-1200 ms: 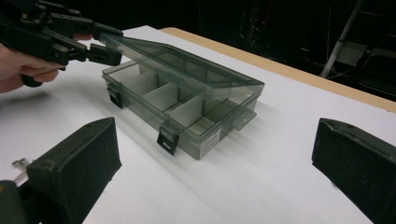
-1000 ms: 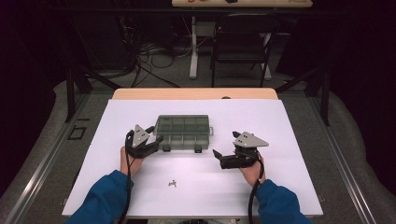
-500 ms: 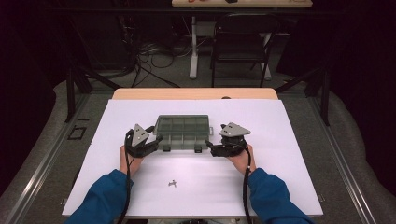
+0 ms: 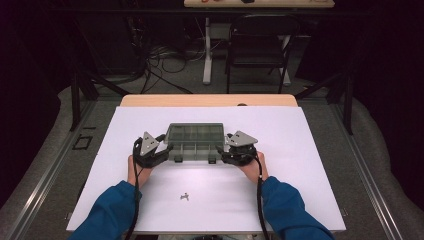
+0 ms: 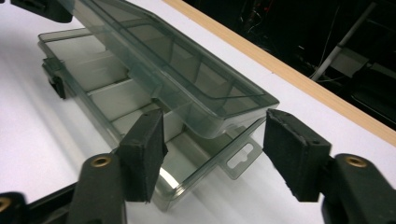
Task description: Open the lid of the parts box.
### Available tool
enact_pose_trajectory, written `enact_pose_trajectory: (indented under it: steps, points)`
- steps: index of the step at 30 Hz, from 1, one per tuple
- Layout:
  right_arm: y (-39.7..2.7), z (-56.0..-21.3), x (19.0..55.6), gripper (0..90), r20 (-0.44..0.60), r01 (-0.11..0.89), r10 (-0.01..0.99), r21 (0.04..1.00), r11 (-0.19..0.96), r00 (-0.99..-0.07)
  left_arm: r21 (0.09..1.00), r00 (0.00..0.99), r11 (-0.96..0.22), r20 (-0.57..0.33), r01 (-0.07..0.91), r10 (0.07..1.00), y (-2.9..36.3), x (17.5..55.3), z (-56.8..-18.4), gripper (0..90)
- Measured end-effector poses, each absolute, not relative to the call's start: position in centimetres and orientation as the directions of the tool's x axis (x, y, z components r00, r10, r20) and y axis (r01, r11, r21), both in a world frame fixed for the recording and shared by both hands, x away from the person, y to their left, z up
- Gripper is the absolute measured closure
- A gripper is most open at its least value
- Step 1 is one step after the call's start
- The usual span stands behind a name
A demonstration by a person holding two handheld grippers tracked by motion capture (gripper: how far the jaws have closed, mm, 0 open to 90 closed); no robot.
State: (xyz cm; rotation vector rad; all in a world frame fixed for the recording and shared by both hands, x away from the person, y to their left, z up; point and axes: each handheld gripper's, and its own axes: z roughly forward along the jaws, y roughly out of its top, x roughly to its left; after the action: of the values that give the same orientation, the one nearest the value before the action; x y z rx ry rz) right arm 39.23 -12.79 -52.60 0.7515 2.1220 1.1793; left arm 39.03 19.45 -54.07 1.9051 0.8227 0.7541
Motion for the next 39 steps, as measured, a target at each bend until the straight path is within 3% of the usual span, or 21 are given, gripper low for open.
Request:
enact_pose_trajectory:
  steps: [15, 39]
  points:
    - [-12.6, -52.3, 39.7, 55.0, -0.255, 0.147, 0.705, 0.878, 0.455, -0.662, 0.902, 0.591, -0.369, 0.175, 0.224, 0.787, 19.6, 39.3, -53.7, 56.3]
    - [-12.7, -51.9, 40.5, 60.8, -0.235, 0.151, 0.723, 0.892, 0.426, -0.65, 0.902, 0.589, -0.374, 0.184, 0.217, 0.787, 19.8, 40.0, -53.2, 61.9]
